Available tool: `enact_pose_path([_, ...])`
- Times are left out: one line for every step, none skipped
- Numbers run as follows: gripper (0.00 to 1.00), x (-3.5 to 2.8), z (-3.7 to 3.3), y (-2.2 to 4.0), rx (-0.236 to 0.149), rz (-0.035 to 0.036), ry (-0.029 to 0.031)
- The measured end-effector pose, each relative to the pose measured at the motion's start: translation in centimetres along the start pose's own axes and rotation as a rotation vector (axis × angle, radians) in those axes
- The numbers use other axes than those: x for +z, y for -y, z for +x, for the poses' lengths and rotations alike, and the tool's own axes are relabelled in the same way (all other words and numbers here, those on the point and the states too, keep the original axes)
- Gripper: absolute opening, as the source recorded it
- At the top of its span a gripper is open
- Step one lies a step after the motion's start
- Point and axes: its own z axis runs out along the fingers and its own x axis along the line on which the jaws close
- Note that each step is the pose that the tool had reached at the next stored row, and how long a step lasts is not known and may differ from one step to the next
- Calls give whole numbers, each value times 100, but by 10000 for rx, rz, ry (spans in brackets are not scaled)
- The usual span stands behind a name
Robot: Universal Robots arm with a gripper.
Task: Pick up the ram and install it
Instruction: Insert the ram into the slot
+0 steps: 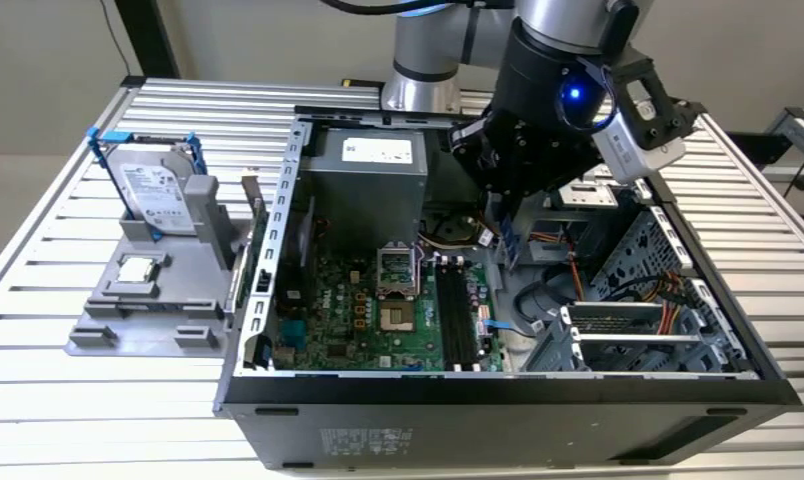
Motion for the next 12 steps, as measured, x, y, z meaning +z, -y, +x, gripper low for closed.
enact_pose_path([0,15,0,-2,4,-1,0])
enact_pose_path([0,32,0,-4,8,-2,2])
enact_pose_path([0,48,1,-5,12,0,1])
enact_pose_path([0,62,1,-4,13,4,1])
enact_pose_path([0,78,1,-4,14,4,1])
enact_pose_path([0,96,2,-3,14,7,1])
enact_pose_path([0,114,2,-3,15,6,1])
enact_pose_path([0,132,2,-2,17,5,1])
enact_pose_path([0,151,3,-4,20,6,1])
enact_pose_path([0,169,3,-4,20,8,1])
enact_pose_path([0,187,3,-3,20,12,1])
enact_pose_path([0,203,3,-3,21,25,1])
